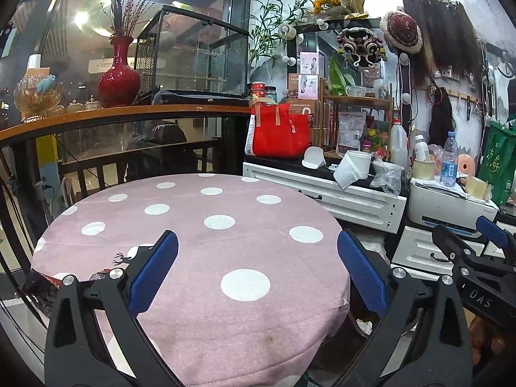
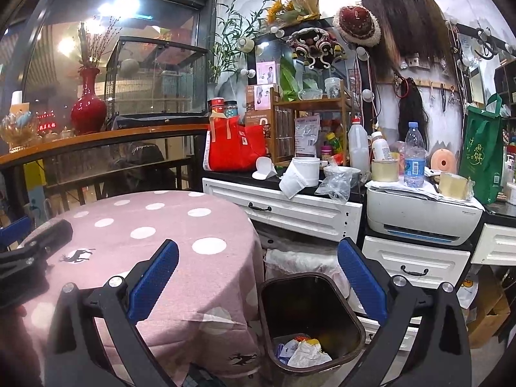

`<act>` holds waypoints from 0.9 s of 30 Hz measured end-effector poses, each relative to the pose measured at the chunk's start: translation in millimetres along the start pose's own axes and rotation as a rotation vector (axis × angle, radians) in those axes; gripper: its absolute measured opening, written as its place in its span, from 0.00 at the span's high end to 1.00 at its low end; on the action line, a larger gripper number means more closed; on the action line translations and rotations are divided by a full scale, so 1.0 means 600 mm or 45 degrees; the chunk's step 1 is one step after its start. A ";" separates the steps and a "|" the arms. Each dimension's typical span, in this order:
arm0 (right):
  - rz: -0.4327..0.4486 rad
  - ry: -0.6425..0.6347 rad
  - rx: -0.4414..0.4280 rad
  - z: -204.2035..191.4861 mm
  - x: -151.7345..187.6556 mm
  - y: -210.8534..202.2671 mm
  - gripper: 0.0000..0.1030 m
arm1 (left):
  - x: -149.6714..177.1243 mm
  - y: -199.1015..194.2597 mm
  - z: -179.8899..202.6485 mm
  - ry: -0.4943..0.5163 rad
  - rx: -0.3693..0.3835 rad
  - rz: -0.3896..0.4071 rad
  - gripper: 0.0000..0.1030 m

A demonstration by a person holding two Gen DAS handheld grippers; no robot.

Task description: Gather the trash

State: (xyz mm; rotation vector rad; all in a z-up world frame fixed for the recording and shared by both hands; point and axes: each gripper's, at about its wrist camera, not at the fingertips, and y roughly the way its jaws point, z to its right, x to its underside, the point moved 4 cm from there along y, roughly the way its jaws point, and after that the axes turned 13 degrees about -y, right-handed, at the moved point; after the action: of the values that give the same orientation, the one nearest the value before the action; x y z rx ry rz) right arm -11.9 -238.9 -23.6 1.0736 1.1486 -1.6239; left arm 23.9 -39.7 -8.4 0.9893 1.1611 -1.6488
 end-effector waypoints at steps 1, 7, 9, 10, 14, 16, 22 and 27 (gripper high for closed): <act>0.000 0.000 -0.001 0.000 0.000 0.000 0.05 | 0.000 -0.001 0.000 -0.003 0.000 0.000 0.05; 0.001 -0.001 0.002 0.000 0.000 -0.001 0.05 | 0.001 0.000 -0.002 -0.010 0.003 -0.005 0.05; 0.003 0.000 0.002 0.000 0.000 -0.002 0.05 | 0.001 0.000 -0.003 -0.011 0.002 -0.005 0.05; 0.004 0.000 0.002 -0.001 -0.001 -0.002 0.05 | 0.000 0.000 -0.003 -0.012 0.001 -0.003 0.05; 0.001 0.001 0.001 0.000 0.000 -0.001 0.05 | 0.001 -0.002 -0.005 -0.021 -0.004 0.002 0.05; -0.002 -0.002 -0.001 -0.001 0.000 -0.002 0.05 | 0.001 -0.002 -0.005 -0.022 -0.007 0.003 0.05; -0.002 -0.001 -0.001 -0.003 0.000 -0.004 0.05 | 0.000 -0.002 -0.006 -0.024 -0.004 0.004 0.05; -0.002 0.000 0.000 -0.002 0.000 -0.003 0.05 | 0.001 -0.002 -0.007 -0.027 -0.005 0.002 0.05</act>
State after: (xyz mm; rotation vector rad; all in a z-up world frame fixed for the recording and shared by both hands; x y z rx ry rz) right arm -13.6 -237.1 -23.3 1.0729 1.1493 -1.6254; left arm 23.0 -35.7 -9.9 0.9680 1.1490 -1.6511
